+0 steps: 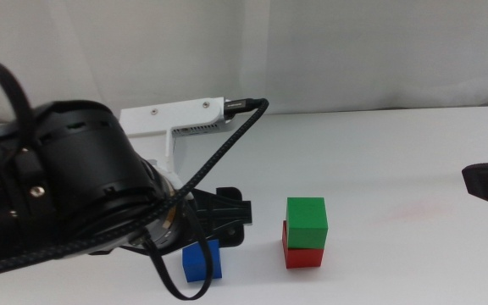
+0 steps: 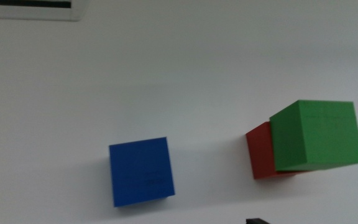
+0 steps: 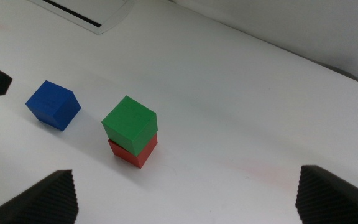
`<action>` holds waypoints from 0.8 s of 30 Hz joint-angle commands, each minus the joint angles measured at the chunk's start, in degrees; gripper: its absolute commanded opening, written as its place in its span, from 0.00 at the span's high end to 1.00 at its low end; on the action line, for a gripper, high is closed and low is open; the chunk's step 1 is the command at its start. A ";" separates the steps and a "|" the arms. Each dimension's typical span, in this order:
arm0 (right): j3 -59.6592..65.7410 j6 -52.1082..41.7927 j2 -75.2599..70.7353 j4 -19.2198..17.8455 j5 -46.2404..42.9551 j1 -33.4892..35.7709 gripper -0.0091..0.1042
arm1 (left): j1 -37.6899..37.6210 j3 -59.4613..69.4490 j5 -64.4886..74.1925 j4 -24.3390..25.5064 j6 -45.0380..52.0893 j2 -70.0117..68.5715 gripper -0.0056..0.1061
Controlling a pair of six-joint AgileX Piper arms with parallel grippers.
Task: Stack red cubes first, then green, then blue cubes in a specific spot.
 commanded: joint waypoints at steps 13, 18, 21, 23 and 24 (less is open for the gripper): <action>0.29 -0.33 -0.36 0.17 -0.40 -0.33 0.09 | 1.29 0.57 -3.57 2.89 -5.87 7.69 0.12; 0.29 -0.33 -0.36 0.40 -0.40 -0.33 0.09 | 5.19 1.81 -8.53 -0.84 -3.38 9.37 0.12; 0.29 -0.33 -0.36 0.40 -0.40 -0.33 0.09 | 6.08 4.71 -14.24 -1.89 -3.06 10.83 0.12; 0.29 -0.33 -0.36 0.40 -0.64 -0.33 0.09 | 6.08 5.19 -14.51 -1.99 -3.45 11.76 0.12; 0.29 -0.33 -0.36 0.40 -0.75 -0.33 0.09 | 6.08 5.23 -14.41 -1.88 -3.55 12.46 0.12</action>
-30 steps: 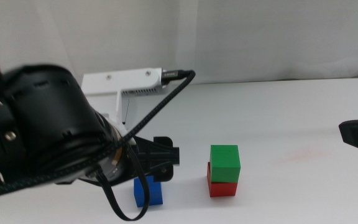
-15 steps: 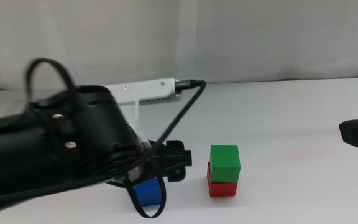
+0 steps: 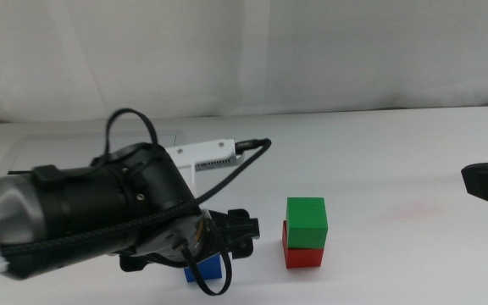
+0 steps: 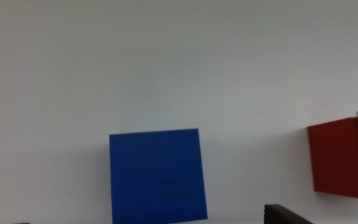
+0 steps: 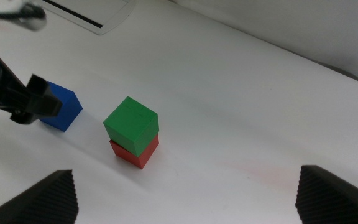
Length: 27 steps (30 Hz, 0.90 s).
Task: Stack red cubes first, then green, then blue cubes in a specific spot.
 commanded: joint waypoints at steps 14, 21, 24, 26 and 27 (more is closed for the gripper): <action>0.29 -0.33 -0.36 0.12 -1.23 -0.33 0.09 | 0.09 0.41 -5.91 -0.10 -1.29 9.11 0.13; 0.29 -0.33 -0.36 0.22 -1.23 -0.33 0.09 | 0.99 0.41 -7.59 0.89 -4.10 10.74 0.13; 0.29 -0.33 -0.36 0.22 -1.23 -0.33 0.09 | 1.57 0.41 -8.05 0.89 -4.48 10.96 0.13; 0.29 -0.33 -0.36 0.22 -1.23 -0.33 0.09 | 1.57 0.41 -8.05 1.04 -5.32 11.19 0.13; 0.29 -0.33 -0.36 0.22 -1.23 -0.33 0.09 | 1.57 0.41 -8.54 1.40 -6.04 11.31 0.13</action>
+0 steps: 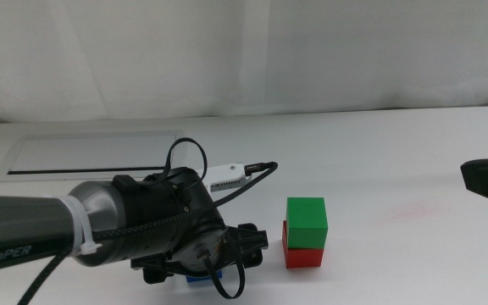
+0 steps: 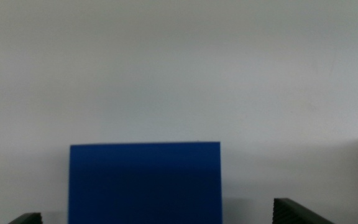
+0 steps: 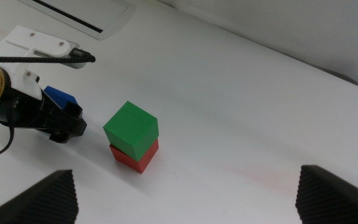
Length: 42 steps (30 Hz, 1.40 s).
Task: Stack red cubes first, then green, then blue cubes in a specific spot.
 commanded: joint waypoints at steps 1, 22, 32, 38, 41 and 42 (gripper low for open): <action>0.29 -0.33 -0.36 0.22 -0.51 -0.33 0.09 | 0.14 0.27 -1.24 0.65 -1.59 0.52 0.13; 0.29 -0.33 -0.36 0.22 -0.51 -0.33 0.09 | 0.14 0.27 -1.73 4.67 -2.32 3.79 0.93; 0.29 -0.33 -0.36 0.35 -0.56 -0.33 0.09 | 0.14 -0.93 0.52 4.61 -1.12 1.37 0.98; 0.29 -0.33 -0.36 0.35 -0.56 -0.33 0.09 | 0.01 -6.82 6.90 0.17 6.44 -4.35 0.98; 0.29 -0.33 -0.36 0.35 -0.56 -0.33 0.09 | 0.01 -12.50 12.21 -2.88 10.44 -6.69 0.98; 0.29 -0.33 -0.36 0.35 -0.56 -0.33 0.09 | 0.01 -14.17 14.07 -3.78 11.81 -7.24 0.98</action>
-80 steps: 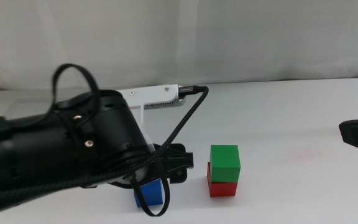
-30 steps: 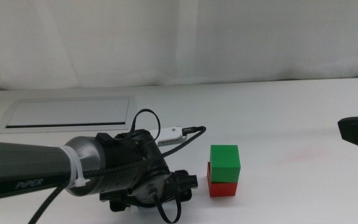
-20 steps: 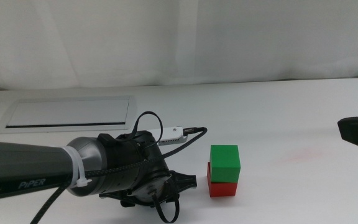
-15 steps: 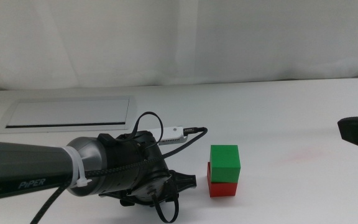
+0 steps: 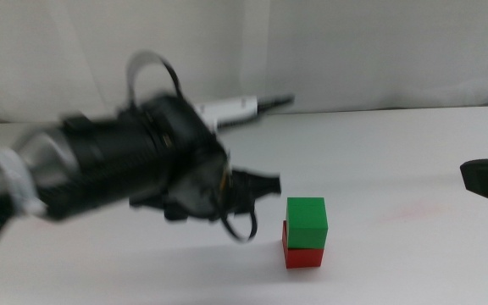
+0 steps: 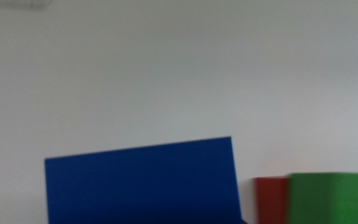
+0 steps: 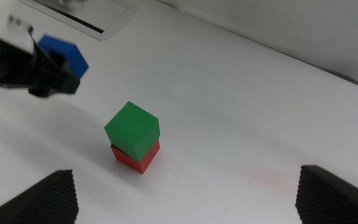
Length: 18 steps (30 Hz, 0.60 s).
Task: Stack red cubes first, then green, then blue cubes in a specific spot.
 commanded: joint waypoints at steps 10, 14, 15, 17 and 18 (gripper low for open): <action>0.29 -0.33 -0.36 0.17 -0.56 -0.33 0.09 | -10.61 -17.13 11.20 -1.64 1.70 -1.16 0.98; 0.29 -0.33 -0.36 0.17 -0.12 -0.33 0.09 | -13.54 -19.03 11.36 -1.95 -0.21 2.39 0.98; 0.29 -0.33 -0.36 0.17 -0.12 -0.33 0.09 | -14.35 -20.25 11.62 -2.89 -0.49 4.48 0.98; 0.29 -0.33 -0.36 0.17 -0.12 -0.33 0.09 | -15.03 -21.77 11.62 -3.24 -0.49 6.17 0.98; 0.29 -0.33 -0.36 0.17 -0.12 -0.33 0.09 | -15.33 -22.59 11.62 -3.24 -0.58 7.08 0.98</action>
